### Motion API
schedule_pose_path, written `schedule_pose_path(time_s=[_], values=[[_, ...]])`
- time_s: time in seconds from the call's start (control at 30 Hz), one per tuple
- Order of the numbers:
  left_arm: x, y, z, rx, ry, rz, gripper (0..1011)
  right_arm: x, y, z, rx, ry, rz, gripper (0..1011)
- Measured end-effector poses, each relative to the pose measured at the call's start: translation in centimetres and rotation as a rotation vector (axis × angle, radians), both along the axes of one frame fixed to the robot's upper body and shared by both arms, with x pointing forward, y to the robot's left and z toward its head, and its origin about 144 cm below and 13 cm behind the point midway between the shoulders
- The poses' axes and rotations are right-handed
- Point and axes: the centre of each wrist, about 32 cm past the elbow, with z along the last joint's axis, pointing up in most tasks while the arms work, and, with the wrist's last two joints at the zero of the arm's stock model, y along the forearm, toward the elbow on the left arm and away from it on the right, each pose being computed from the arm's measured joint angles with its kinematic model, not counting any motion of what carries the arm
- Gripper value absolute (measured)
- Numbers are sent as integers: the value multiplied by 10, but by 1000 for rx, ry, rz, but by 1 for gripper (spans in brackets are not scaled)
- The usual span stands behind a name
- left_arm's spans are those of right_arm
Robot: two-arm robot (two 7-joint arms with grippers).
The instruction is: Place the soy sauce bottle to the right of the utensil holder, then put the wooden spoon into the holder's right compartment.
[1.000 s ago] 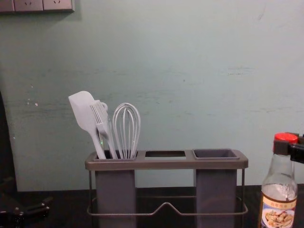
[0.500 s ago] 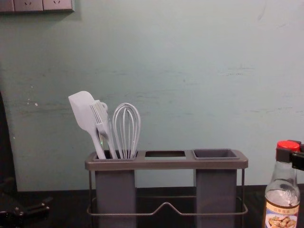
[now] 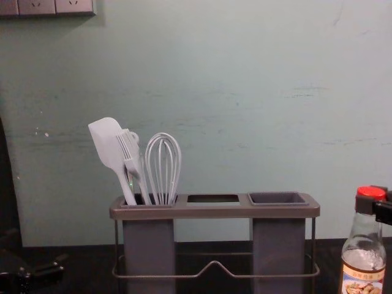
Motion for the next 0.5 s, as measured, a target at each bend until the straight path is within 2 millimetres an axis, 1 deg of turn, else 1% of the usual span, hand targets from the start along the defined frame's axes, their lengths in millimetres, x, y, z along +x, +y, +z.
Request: schedule_pose_path(time_s=[0.5], values=[[0, 0, 0, 0, 0, 0, 1005, 3, 2, -1, 10, -1, -3, 373]])
